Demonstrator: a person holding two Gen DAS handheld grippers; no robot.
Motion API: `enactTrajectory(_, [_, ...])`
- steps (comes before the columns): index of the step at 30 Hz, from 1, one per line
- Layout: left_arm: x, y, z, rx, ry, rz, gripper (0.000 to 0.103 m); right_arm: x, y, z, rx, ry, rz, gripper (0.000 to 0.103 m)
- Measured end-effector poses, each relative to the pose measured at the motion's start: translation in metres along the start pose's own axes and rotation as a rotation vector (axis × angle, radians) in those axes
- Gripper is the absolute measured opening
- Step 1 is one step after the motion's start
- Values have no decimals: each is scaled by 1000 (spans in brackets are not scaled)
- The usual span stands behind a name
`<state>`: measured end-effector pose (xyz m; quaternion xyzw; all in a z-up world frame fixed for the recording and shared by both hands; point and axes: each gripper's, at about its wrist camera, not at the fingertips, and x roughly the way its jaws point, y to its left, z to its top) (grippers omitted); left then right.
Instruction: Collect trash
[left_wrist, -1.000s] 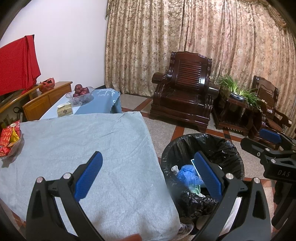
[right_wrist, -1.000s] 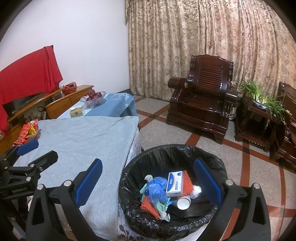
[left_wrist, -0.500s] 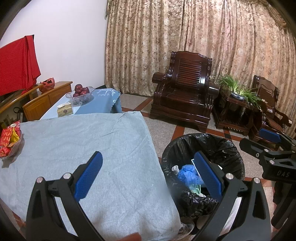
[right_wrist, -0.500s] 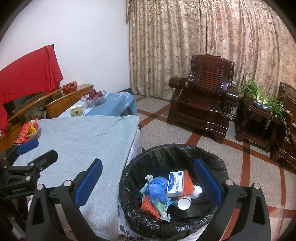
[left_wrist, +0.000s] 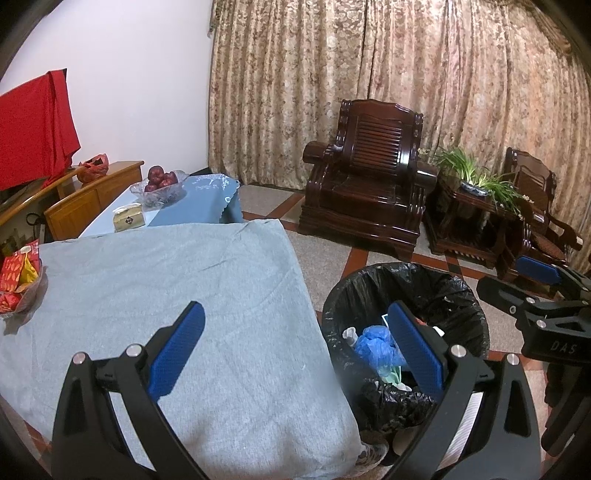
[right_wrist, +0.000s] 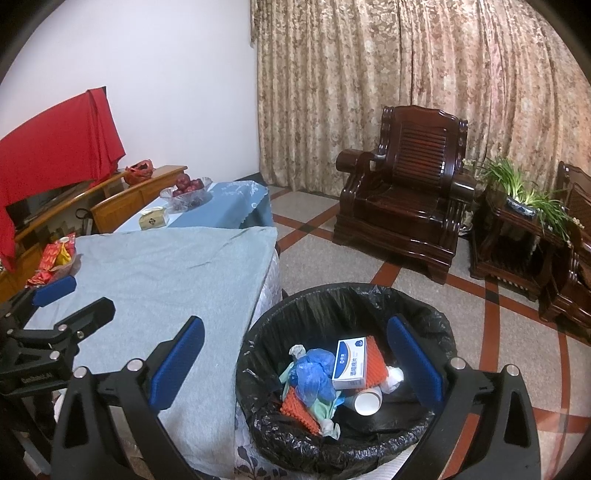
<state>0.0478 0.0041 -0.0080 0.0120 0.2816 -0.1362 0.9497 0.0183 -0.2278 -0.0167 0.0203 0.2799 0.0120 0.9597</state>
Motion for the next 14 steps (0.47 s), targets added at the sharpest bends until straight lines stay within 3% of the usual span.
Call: enactTrajectory(14, [3,4,-15,-8,21,-4,96,3,-5,-5,0,9,1,97])
